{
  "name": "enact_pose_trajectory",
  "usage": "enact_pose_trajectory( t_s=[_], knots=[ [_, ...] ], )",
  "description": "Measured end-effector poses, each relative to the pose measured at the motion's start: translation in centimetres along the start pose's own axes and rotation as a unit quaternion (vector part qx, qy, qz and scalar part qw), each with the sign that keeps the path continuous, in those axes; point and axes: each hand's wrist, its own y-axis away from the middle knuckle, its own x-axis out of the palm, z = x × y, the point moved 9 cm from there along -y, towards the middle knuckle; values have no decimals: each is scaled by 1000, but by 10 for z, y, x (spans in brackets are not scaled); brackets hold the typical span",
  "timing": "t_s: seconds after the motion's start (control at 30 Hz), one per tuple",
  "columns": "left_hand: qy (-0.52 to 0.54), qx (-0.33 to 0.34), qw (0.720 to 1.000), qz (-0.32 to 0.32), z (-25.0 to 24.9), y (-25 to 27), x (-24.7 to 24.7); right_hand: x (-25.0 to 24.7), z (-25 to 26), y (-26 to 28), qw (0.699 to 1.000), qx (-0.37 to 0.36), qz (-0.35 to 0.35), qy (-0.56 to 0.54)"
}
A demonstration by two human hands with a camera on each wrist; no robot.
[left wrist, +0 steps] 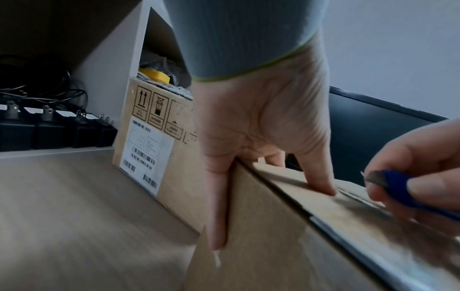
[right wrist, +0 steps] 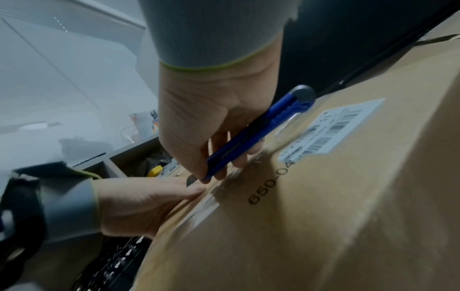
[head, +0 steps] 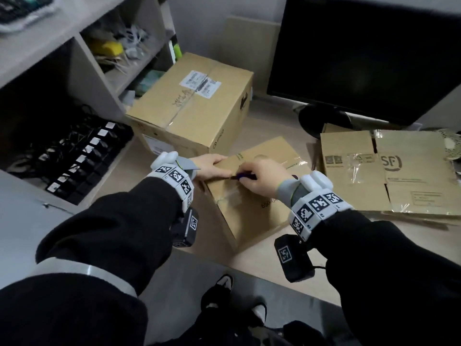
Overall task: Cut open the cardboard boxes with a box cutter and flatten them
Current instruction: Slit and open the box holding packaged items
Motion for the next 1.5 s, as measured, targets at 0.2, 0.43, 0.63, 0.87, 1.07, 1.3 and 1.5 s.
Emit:
enact_pose_trajectory(
  t_s=[0.2,0.43,0.63,0.87,1.07,1.3,1.5],
  knots=[
    [35,25,998,-50,-12,-8,-6,14,20,0,994,-79,26,66],
    [2,23,992,-125,-31,-25,-12,4,13,-4,989,-88,34,110],
    [46,12,997,-65,-34,-34,-5,3,12,-6,987,-88,55,125],
    [60,-20,998,-14,-36,-37,0,2,10,-8,986,-92,60,125],
    [72,-36,997,1,-36,-32,3,6,7,-15,982,-77,91,144],
    [105,-49,993,-7,-36,-26,4,3,-2,-19,976,-71,105,176],
    [109,-52,993,-5,-38,-24,3,3,-6,-21,972,-77,109,191]
  ],
)
